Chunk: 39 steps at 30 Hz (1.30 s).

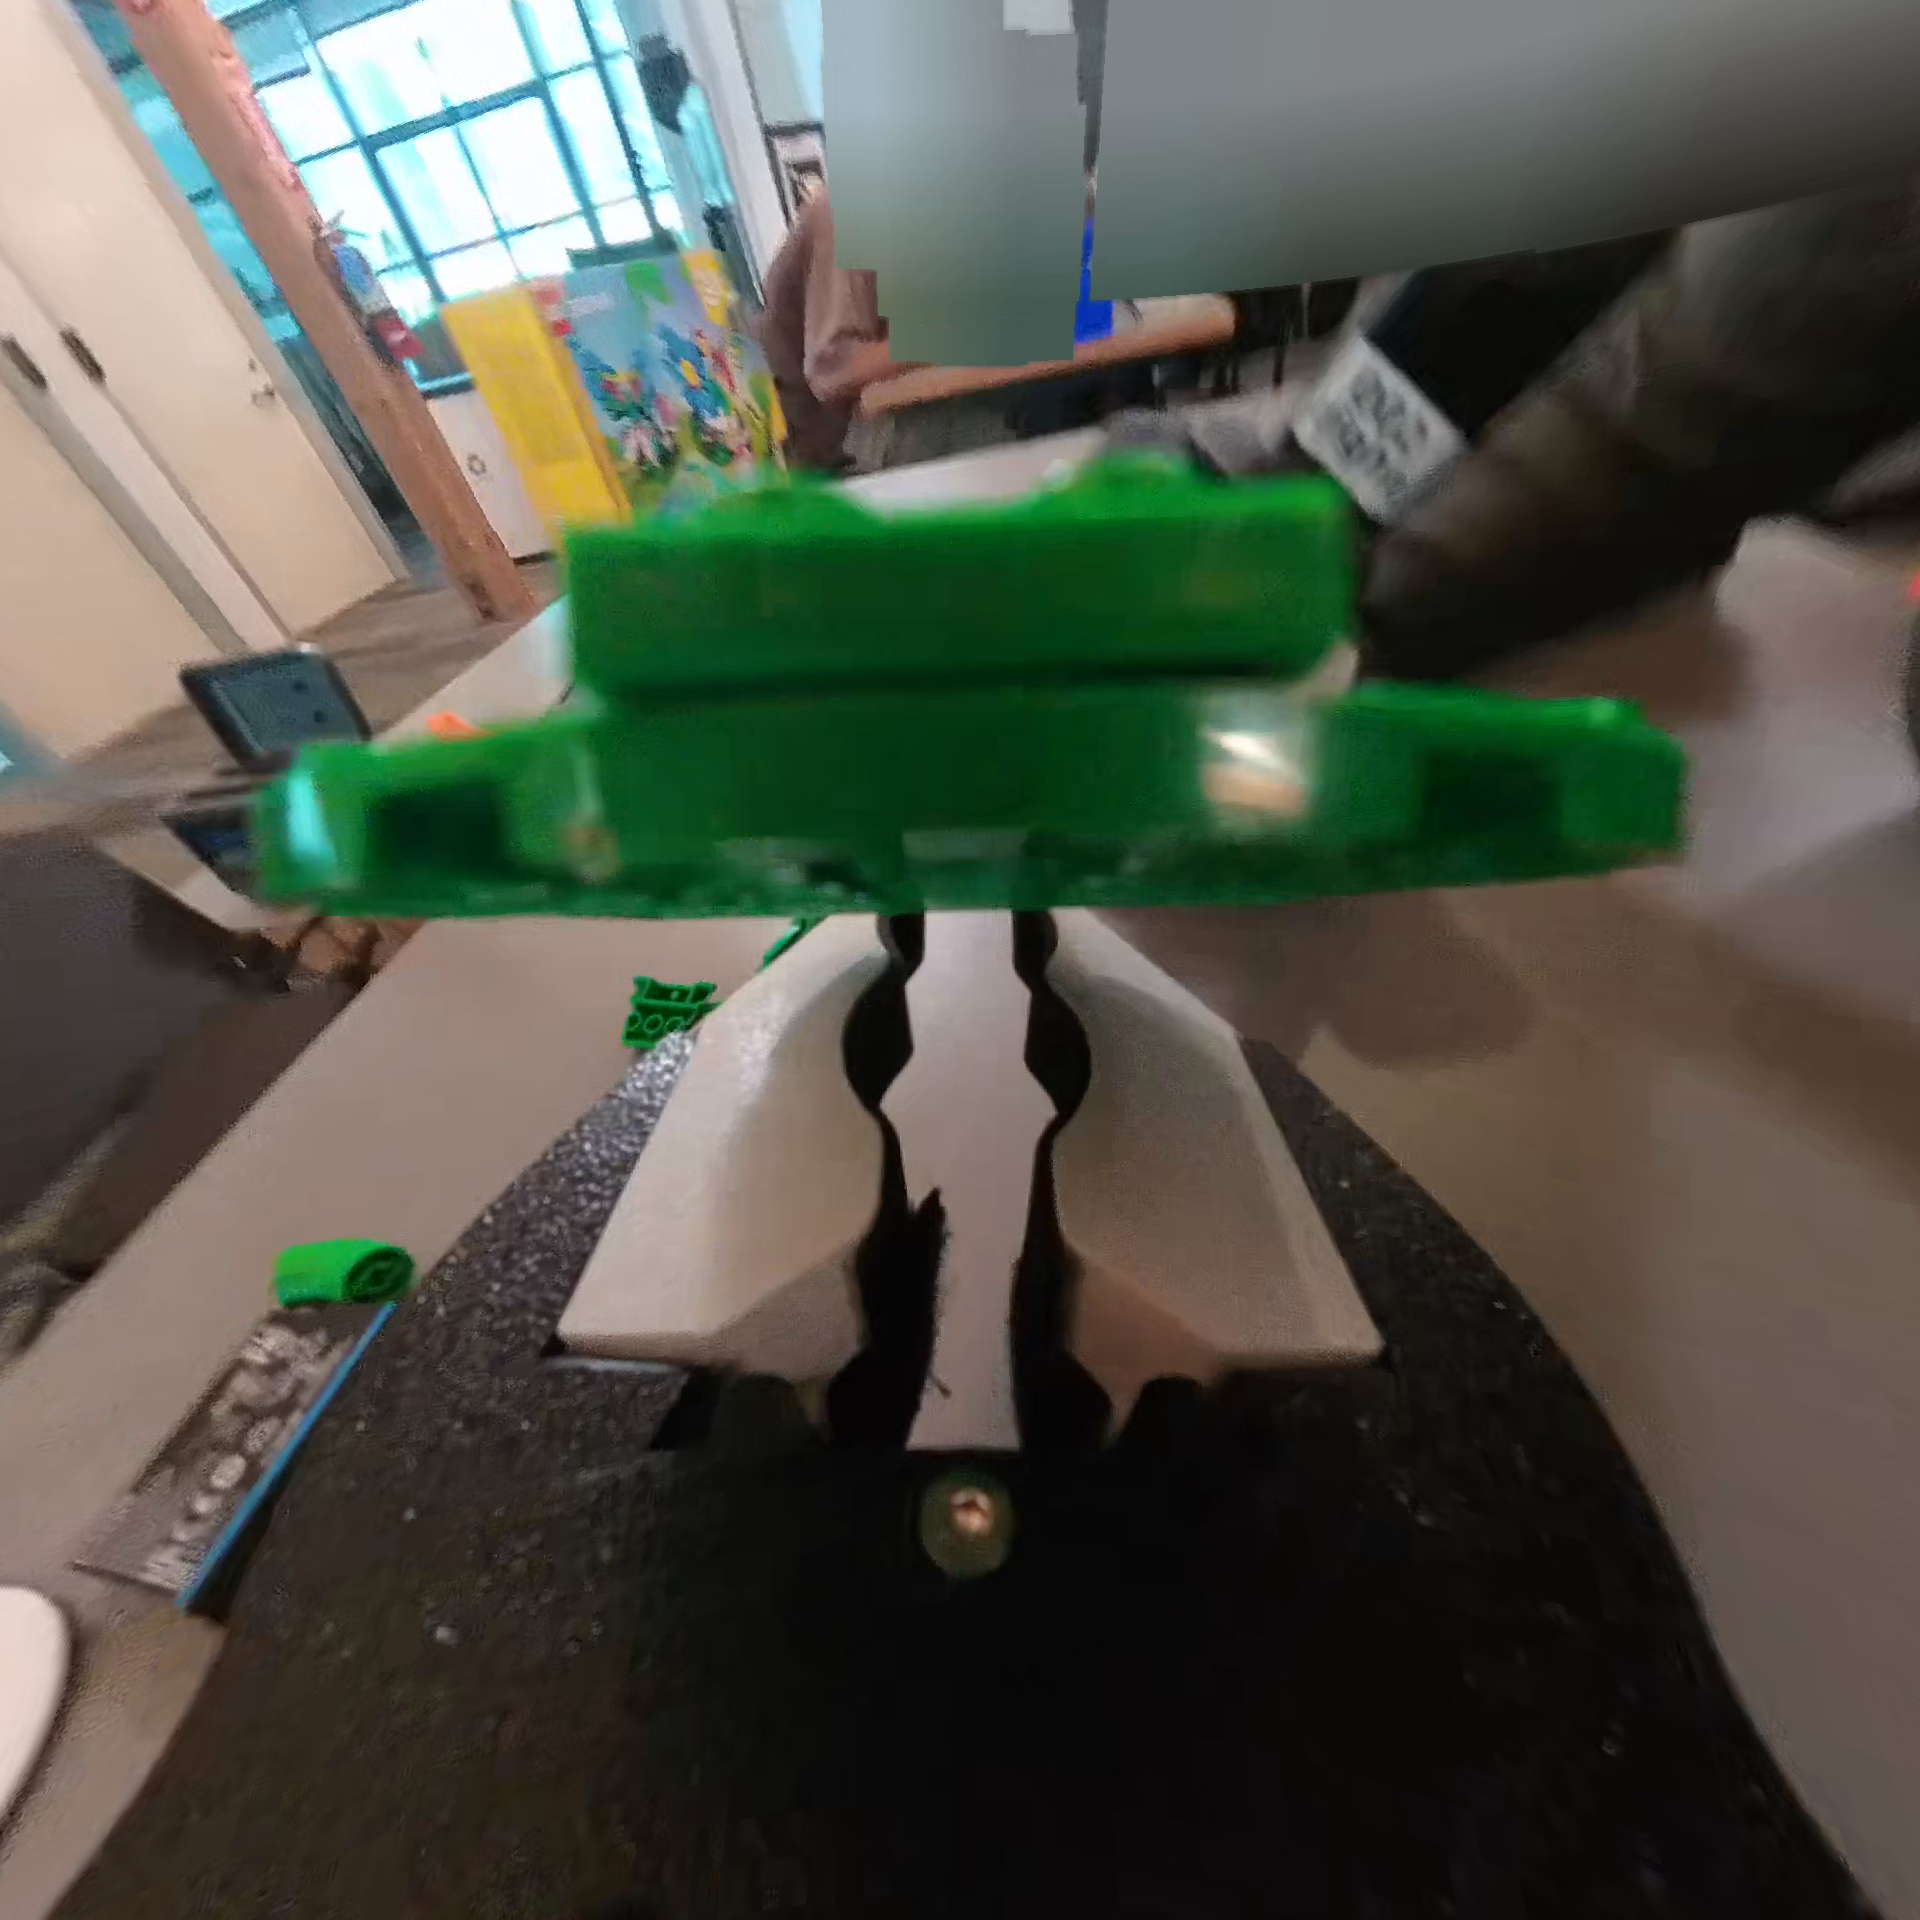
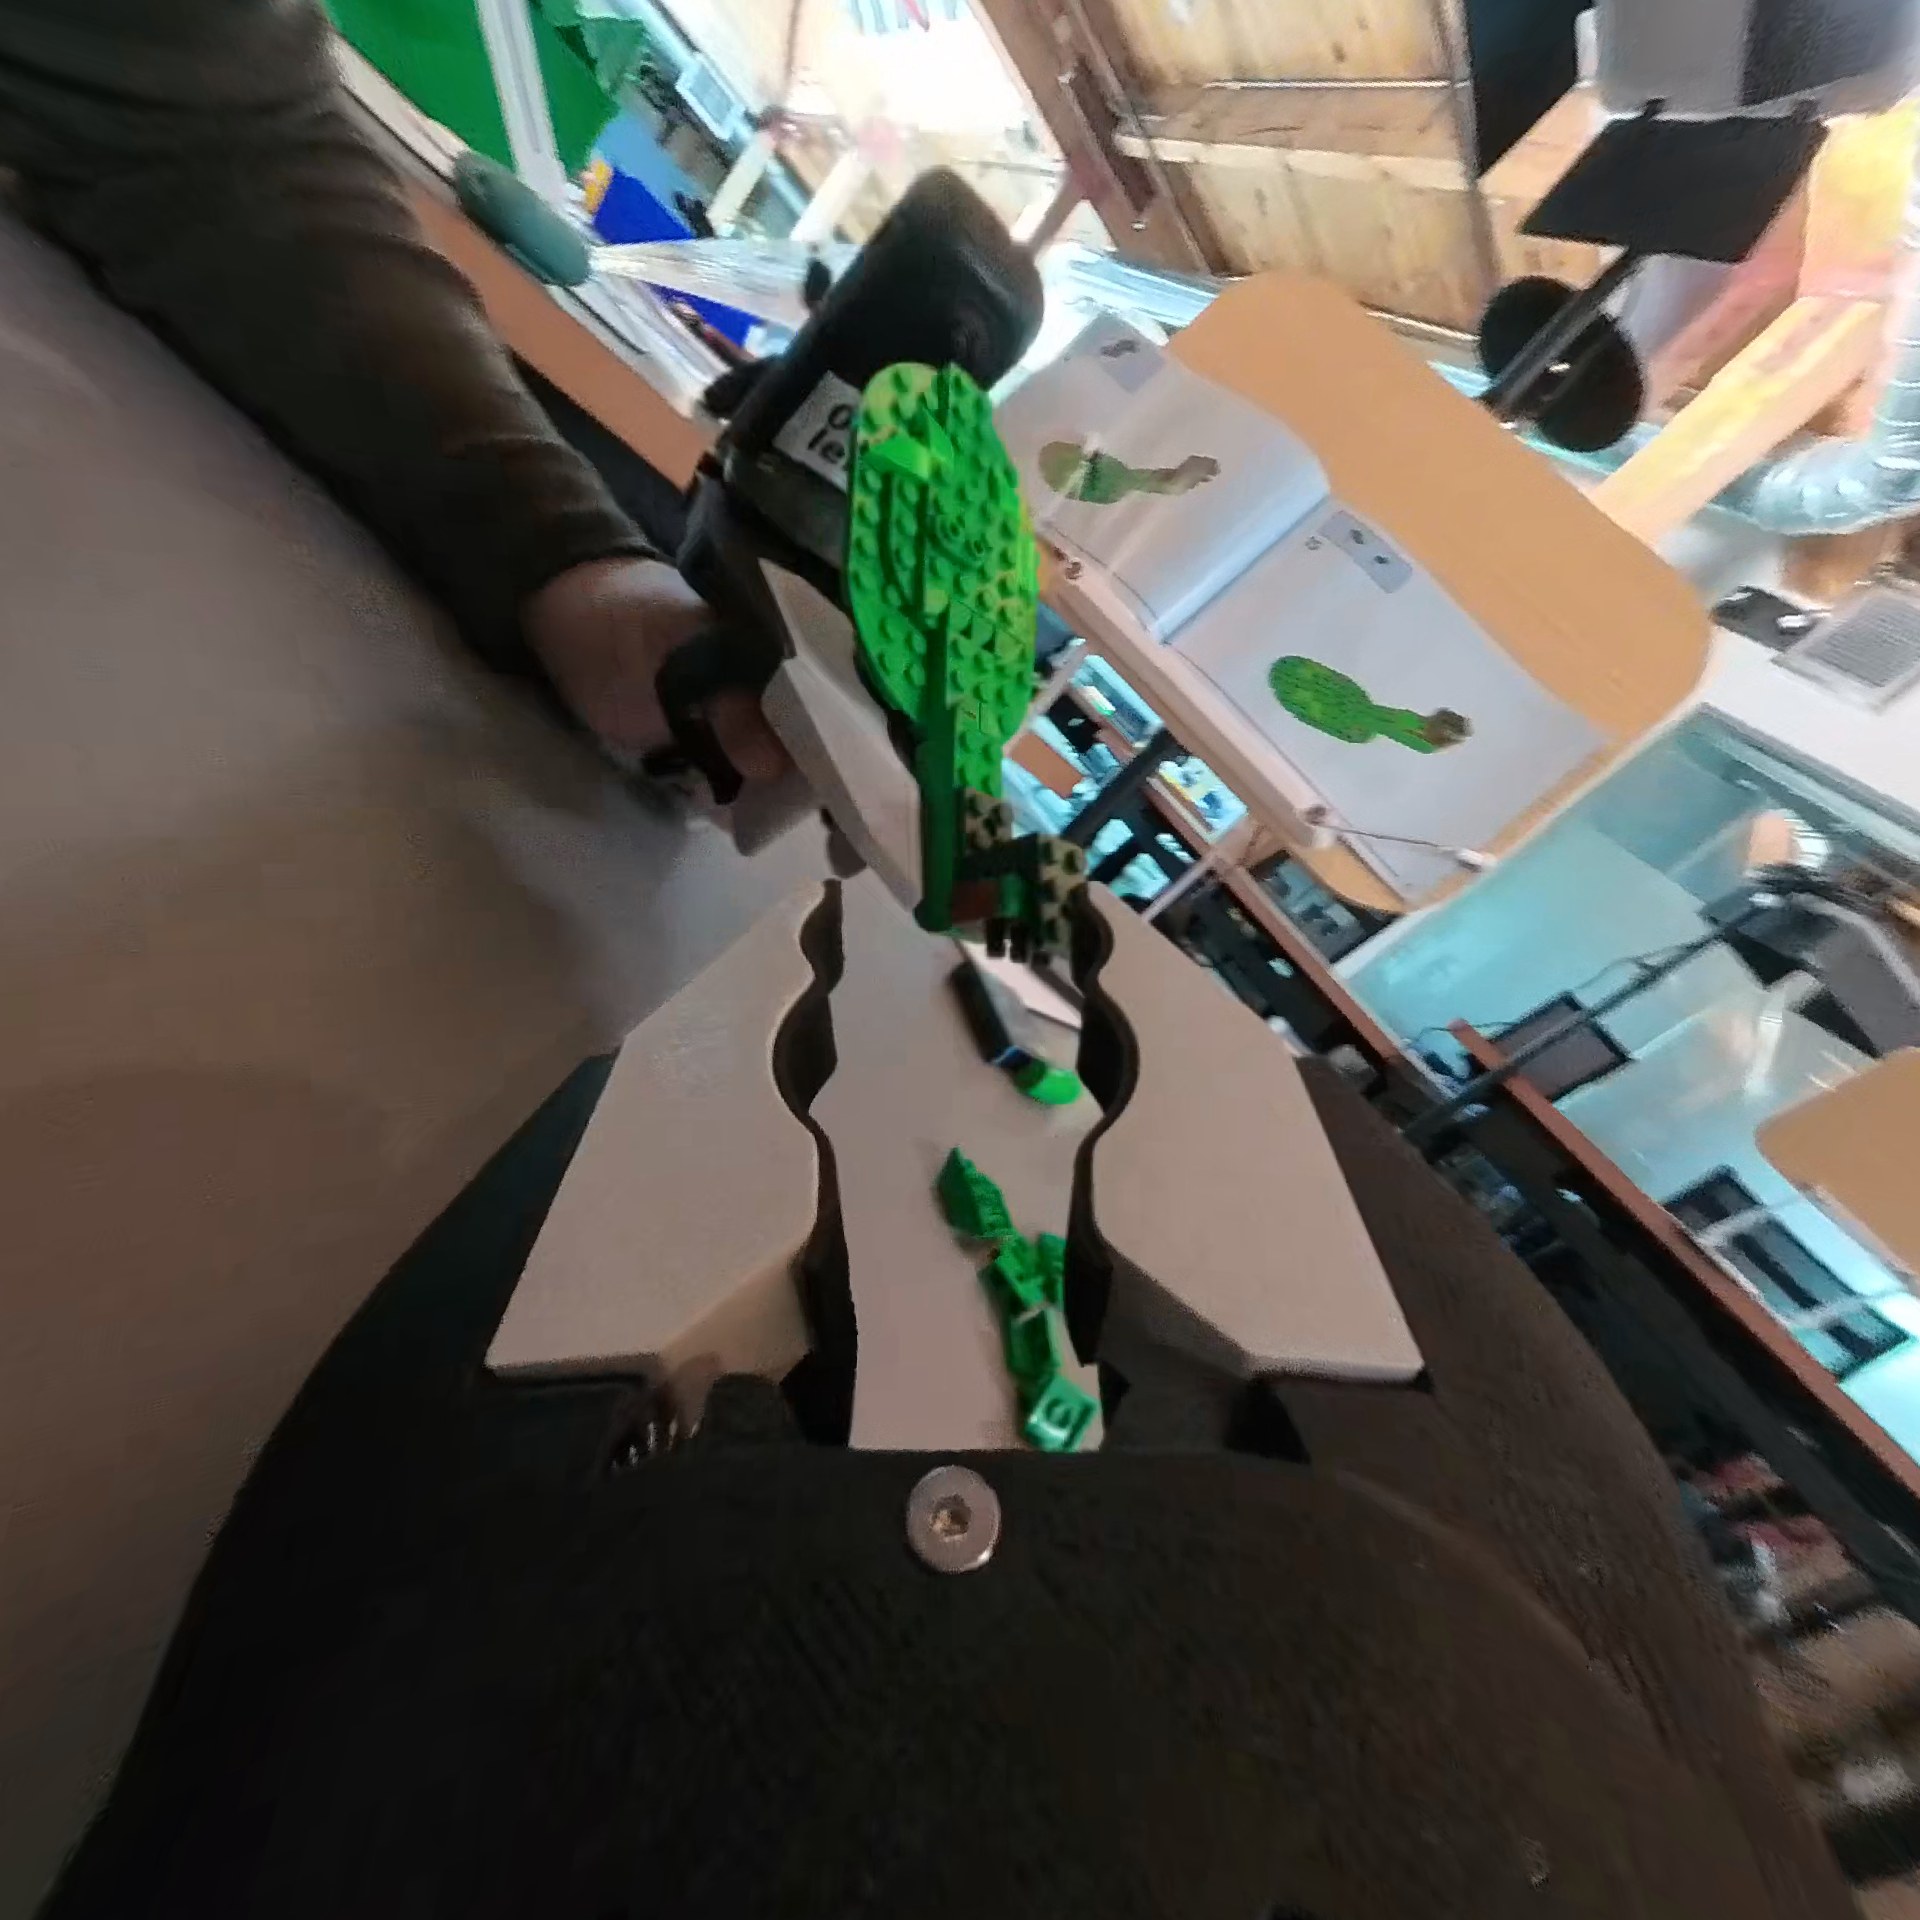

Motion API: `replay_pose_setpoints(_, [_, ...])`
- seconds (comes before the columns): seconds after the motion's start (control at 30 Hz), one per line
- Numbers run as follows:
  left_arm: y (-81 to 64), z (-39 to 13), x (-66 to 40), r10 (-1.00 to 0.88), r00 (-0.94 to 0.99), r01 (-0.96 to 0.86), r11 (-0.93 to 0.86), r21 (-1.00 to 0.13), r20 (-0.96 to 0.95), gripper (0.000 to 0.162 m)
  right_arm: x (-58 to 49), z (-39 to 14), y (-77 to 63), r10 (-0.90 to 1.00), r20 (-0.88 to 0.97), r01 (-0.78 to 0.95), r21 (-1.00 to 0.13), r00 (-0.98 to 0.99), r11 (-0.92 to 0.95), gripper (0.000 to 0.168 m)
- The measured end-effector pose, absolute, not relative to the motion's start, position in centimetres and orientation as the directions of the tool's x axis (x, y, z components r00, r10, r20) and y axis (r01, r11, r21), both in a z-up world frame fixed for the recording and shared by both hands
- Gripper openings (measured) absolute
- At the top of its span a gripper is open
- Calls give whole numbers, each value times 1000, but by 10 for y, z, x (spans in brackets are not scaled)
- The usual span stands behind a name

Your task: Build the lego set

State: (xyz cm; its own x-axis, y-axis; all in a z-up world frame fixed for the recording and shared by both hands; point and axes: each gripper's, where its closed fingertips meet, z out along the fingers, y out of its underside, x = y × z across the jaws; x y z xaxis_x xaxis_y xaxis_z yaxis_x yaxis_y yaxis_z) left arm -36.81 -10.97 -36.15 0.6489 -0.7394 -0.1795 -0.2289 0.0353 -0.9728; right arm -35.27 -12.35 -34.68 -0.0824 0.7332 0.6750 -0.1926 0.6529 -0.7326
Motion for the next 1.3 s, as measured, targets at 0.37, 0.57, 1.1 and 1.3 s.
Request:
replay_pose_setpoints(0.37, [-94, -343, -377, -739, 379, 357, -439, -825, 557, 14, -399, -336, -91, 570, 800, -28, -576, 189, 817, 79])
replay_pose_setpoints(0.57, [-97, -344, -375, -736, 335, 355, -480, -802, 589, 14, -410, -332, -92, 516, 830, -48, -518, 214, 854, 56])
replay_pose_setpoints(1.1, [-93, -343, -384, -700, 295, 421, -516, -746, 651, 14, -409, -334, -87, 620, 769, -45, -622, 156, 782, 41])
replay_pose_setpoints(1.3, [-92, -344, -384, -693, 301, 421, -519, -744, 655, 14, -410, -336, -86, 643, 754, -40, -644, 138, 764, 41])
